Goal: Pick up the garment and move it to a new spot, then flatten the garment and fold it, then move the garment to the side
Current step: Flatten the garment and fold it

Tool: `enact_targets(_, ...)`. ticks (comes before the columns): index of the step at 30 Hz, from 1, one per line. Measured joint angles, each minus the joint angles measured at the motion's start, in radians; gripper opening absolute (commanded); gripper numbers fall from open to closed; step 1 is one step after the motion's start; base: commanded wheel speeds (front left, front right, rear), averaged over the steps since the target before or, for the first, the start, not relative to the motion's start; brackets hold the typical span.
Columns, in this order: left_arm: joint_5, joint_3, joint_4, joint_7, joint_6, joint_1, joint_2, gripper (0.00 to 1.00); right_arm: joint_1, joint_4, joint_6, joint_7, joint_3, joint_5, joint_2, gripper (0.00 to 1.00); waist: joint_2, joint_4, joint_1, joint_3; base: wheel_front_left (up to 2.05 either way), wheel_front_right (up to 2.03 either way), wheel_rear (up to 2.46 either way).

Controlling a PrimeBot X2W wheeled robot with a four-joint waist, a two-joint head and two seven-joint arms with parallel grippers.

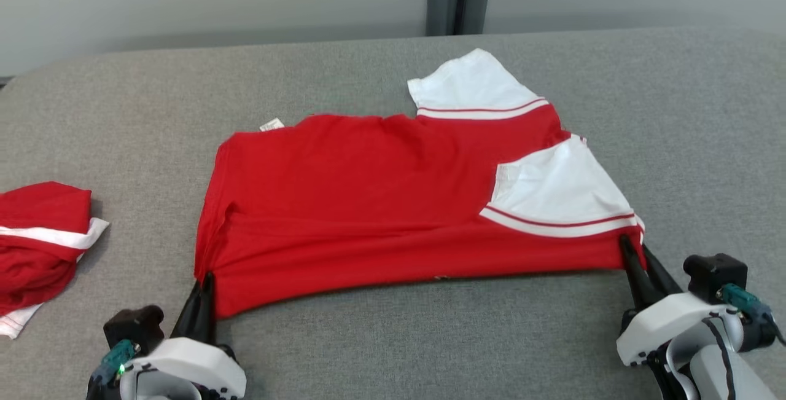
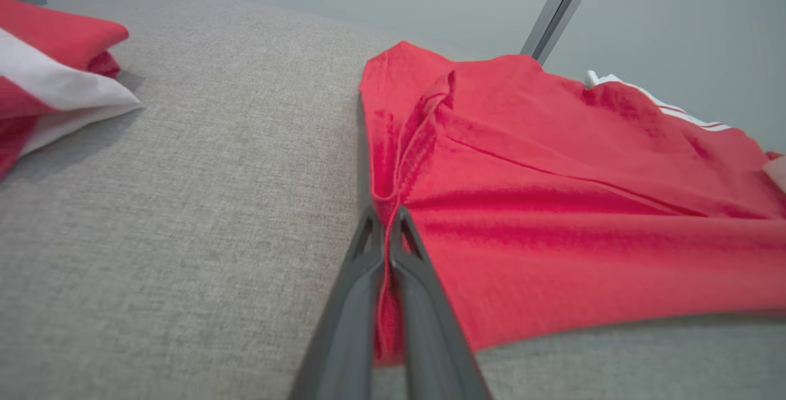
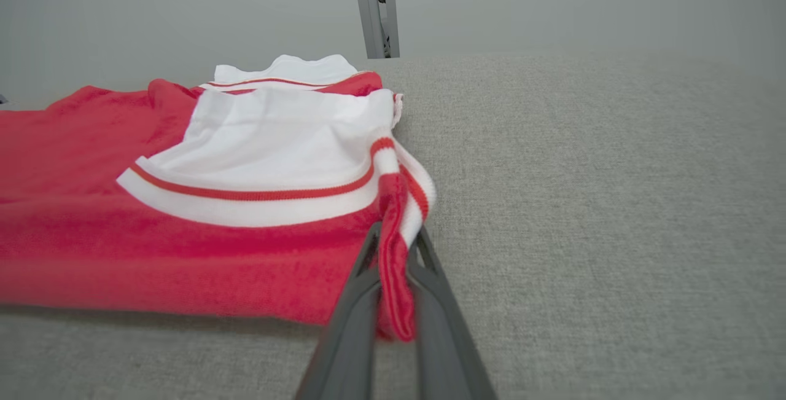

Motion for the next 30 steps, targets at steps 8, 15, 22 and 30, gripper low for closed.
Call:
enact_targets(8, 0.011, 0.010, 0.023, 0.000, -0.004, 0.154, -0.001, 0.00, 0.134, 0.008, 0.000, 0.000, 0.047, 0.050, -0.009, 0.00, 0.0000, -0.005, 0.0000, -0.143, 0.00, 0.00, 0.00)
enact_targets(15, -0.016, -0.035, 0.019, 0.001, 0.026, 0.212, 0.000, 0.00, 0.194, 0.018, 0.000, 0.000, 0.068, 0.071, -0.020, 0.00, 0.0000, -0.005, 0.0000, -0.159, 0.00, 0.00, 0.00)
enact_targets(22, -0.003, -0.044, -0.001, 0.000, 0.070, 0.170, 0.004, 1.00, 0.128, 0.033, 0.000, 0.000, 0.015, 0.061, -0.020, 1.00, 0.0000, -0.003, 0.0000, -0.116, 0.00, 0.00, 0.00)
enact_targets(30, 0.048, -0.017, 0.037, 0.000, 0.058, -0.026, 0.042, 1.00, -0.023, 0.040, 0.000, 0.000, 0.021, 0.011, -0.020, 1.00, 0.0000, -0.002, 0.0000, -0.070, 0.00, 0.00, 0.00)
